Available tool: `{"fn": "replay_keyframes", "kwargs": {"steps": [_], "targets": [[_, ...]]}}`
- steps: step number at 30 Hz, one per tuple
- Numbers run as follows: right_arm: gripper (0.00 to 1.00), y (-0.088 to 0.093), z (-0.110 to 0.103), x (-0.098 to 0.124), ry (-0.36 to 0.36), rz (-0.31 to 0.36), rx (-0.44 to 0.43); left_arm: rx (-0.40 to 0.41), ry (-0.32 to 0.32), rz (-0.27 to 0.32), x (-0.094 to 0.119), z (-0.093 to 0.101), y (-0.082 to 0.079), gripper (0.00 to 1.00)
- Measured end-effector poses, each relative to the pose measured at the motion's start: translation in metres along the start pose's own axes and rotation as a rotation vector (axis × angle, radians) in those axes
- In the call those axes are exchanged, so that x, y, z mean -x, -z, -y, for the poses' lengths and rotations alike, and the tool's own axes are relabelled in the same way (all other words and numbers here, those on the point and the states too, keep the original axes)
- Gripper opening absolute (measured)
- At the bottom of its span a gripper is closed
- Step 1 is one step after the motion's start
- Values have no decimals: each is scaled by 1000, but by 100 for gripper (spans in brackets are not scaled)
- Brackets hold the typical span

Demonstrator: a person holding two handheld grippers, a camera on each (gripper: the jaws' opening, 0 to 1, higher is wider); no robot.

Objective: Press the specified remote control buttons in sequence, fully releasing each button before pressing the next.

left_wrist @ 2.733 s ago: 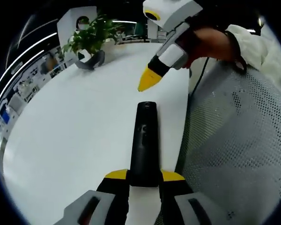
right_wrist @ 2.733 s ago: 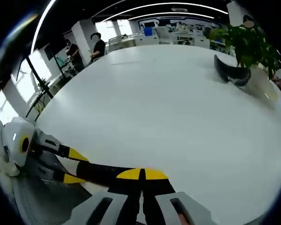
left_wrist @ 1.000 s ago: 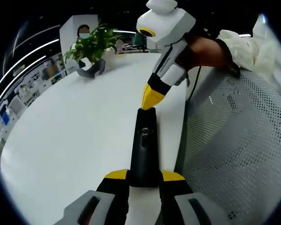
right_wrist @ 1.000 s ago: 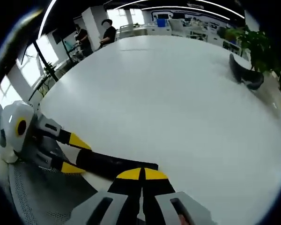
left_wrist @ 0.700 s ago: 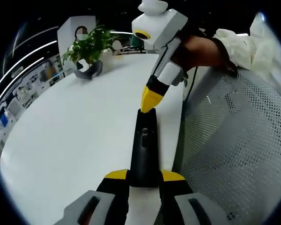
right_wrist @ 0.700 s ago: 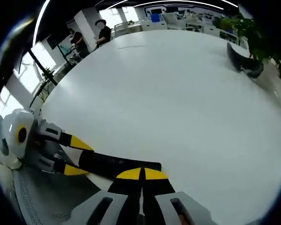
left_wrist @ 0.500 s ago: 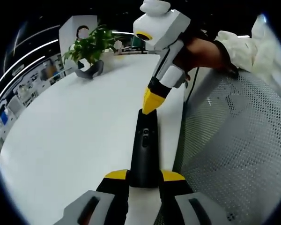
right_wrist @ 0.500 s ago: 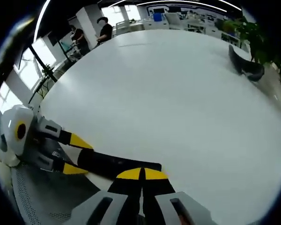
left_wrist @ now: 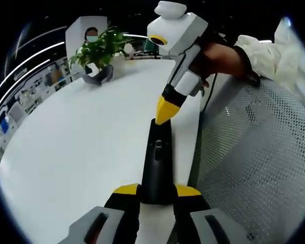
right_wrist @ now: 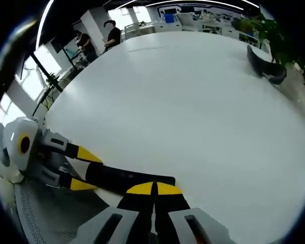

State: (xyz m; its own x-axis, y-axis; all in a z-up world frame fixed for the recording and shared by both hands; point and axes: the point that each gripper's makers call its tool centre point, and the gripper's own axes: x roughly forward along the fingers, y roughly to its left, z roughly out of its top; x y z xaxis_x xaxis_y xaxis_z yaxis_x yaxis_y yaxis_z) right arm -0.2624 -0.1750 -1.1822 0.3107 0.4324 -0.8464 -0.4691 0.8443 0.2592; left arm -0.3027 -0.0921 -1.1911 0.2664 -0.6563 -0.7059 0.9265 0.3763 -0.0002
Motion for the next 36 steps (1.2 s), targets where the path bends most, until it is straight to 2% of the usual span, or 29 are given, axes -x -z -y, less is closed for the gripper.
{"fn": "replay_keyframes", "kwargs": {"steps": [7, 14, 19, 22, 24, 25, 36], "targets": [[0, -1, 0, 0, 4, 2, -2, 3, -1, 5, 0, 0, 0, 24], [0, -4, -6, 1, -3, 14, 39, 3, 1, 12, 0, 0, -1, 24], [0, -5, -13, 2, -58, 26, -12, 3, 1, 18, 0, 0, -1, 24], [0, -2, -13, 0, -56, 10, -14, 3, 0, 19, 0, 0, -1, 24], [0, 6, -10, -4, -37, -35, -12, 3, 1, 19, 0, 0, -1, 25], [0, 1, -12, -1, -47, -10, -13, 3, 0, 21, 0, 0, -1, 25], [0, 2, -11, -1, -51, -11, -23, 2, 0, 25, 0, 0, -1, 25]]}}
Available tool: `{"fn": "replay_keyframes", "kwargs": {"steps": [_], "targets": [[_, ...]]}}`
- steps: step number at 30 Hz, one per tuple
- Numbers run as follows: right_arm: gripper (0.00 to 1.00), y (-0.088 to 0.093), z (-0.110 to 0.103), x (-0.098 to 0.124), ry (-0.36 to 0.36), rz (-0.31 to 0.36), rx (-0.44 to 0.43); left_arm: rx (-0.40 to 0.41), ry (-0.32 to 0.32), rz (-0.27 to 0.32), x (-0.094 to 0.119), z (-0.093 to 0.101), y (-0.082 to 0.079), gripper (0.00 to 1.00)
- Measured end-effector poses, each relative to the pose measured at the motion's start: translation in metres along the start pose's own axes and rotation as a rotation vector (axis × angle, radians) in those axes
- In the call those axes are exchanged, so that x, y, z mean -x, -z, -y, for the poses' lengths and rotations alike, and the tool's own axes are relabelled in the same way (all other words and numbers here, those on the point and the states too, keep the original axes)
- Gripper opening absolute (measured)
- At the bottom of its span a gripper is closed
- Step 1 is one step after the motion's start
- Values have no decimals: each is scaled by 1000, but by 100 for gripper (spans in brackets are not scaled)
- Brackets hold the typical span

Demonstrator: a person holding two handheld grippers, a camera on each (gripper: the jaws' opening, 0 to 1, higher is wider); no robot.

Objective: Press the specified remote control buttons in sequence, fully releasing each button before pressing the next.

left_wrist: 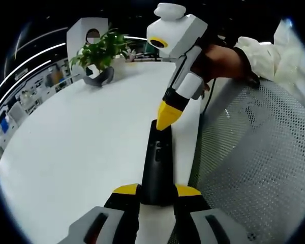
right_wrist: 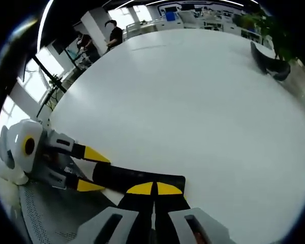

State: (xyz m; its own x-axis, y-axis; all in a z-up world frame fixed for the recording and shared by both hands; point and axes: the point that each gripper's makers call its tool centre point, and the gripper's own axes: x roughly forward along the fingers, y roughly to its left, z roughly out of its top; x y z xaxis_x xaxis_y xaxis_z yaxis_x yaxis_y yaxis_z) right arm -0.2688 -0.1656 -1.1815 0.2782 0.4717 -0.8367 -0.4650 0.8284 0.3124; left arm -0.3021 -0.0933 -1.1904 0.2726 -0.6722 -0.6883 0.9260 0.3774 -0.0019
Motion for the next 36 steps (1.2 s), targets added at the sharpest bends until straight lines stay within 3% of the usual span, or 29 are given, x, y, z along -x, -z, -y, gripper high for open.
{"fn": "replay_keyframes", "kwargs": {"steps": [25, 31, 36], "targets": [[0, -1, 0, 1, -11, 8, -56, 4, -1, 9, 0, 0, -1, 24], [0, -3, 1, 1, 23, 11, -6, -16, 17, 11, -1, 5, -1, 24], [0, -2, -4, 0, -11, 7, -17, -22, 22, 9, -1, 6, -2, 24]]}}
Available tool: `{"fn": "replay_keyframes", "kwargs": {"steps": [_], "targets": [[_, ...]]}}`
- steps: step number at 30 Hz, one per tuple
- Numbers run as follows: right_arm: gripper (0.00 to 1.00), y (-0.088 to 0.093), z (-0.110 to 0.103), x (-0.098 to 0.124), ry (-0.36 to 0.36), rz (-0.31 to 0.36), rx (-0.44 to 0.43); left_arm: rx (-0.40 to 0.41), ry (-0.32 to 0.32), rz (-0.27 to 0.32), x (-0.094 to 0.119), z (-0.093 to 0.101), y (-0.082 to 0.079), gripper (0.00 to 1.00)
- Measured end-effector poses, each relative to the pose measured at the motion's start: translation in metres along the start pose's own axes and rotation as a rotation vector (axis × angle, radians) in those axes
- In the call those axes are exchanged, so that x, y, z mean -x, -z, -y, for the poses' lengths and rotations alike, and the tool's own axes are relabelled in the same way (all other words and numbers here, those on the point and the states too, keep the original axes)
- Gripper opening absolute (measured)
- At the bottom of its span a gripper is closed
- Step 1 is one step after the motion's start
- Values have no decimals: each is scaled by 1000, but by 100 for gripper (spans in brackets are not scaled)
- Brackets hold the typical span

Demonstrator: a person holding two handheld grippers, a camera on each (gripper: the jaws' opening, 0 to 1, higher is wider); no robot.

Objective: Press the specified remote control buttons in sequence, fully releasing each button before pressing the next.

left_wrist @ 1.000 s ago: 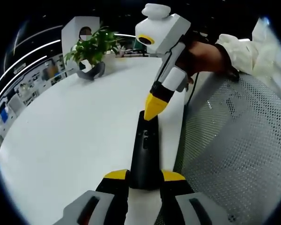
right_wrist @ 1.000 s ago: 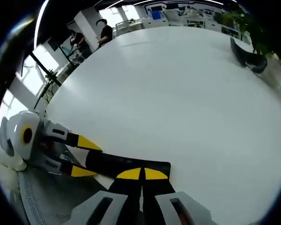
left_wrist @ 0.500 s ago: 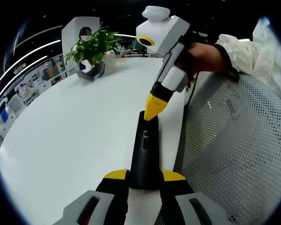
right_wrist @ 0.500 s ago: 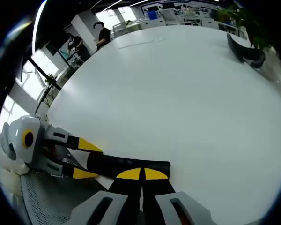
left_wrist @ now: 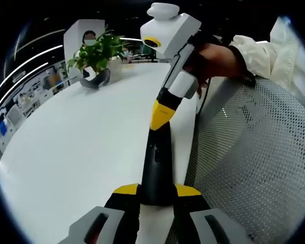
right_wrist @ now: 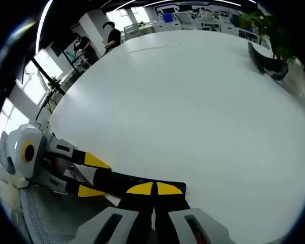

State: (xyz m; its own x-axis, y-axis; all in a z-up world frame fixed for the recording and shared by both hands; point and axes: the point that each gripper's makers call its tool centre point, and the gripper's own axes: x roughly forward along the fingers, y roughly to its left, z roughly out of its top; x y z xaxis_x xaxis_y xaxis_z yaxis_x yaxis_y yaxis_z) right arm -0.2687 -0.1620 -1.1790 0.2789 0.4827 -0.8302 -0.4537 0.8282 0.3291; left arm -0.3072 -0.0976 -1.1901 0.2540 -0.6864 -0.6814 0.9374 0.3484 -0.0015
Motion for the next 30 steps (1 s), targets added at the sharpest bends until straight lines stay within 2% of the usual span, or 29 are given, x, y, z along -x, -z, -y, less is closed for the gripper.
{"fn": "replay_keyframes", "kwargs": {"steps": [4, 7, 8, 15, 30], "targets": [[0, -2, -6, -2, -20, 10, 23, -5, 7, 2, 0, 1, -1, 24], [0, 6, -6, -7, -14, -35, 46, -6, 9, 1, 0, 2, -1, 24], [0, 3, -7, -4, -13, -17, 56, -8, 8, 1, 0, 2, -1, 24], [0, 3, -5, -5, -30, -11, 8, -5, 8, 1, 0, 2, 0, 24], [0, 3, -6, -5, -24, -2, 54, -3, 6, 9, -1, 2, -1, 24]]}}
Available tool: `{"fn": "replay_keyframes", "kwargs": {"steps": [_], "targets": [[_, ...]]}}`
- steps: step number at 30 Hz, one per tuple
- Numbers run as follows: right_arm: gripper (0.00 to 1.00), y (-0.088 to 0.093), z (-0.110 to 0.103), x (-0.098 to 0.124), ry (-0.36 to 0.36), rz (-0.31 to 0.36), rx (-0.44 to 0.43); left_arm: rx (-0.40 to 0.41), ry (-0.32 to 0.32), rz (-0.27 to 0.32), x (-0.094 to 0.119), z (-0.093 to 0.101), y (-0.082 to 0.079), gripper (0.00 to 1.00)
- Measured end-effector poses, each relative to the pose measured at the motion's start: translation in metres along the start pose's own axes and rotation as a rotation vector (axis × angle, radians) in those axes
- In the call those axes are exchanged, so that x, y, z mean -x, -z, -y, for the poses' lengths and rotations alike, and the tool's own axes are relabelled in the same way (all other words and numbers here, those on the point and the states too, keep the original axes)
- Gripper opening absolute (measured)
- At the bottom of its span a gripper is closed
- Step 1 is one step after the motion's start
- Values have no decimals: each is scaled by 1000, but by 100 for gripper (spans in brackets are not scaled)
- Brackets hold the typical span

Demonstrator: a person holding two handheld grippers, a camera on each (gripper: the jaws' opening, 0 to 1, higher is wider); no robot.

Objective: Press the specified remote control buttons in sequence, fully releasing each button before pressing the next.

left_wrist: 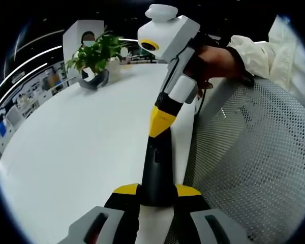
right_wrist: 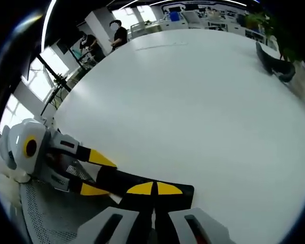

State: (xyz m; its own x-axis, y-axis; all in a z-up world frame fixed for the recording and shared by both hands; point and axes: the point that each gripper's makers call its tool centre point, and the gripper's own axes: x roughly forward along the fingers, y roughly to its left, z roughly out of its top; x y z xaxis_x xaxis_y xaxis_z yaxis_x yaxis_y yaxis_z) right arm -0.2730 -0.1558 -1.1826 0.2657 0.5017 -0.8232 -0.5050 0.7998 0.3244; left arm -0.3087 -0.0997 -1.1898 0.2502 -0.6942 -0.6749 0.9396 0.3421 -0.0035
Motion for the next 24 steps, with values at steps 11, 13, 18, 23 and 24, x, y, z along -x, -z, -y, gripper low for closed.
{"fn": "replay_keyframes", "kwargs": {"steps": [11, 13, 18, 23, 24], "targets": [[0, -1, 0, -1, 19, -1, 32, -2, -2, 1, 0, 0, 0, 24], [0, -1, 0, 0, 22, -1, 37, -2, -2, 1, 0, 0, 0, 24], [0, 1, 0, 2, 20, -22, 22, -1, -2, 1, 0, 0, 0, 24], [0, -2, -6, 8, -30, -1, -41, -1, -2, 1, 0, 0, 0, 24], [0, -2, -6, 8, -38, 1, -50, -1, -2, 1, 0, 0, 0, 24]]}}
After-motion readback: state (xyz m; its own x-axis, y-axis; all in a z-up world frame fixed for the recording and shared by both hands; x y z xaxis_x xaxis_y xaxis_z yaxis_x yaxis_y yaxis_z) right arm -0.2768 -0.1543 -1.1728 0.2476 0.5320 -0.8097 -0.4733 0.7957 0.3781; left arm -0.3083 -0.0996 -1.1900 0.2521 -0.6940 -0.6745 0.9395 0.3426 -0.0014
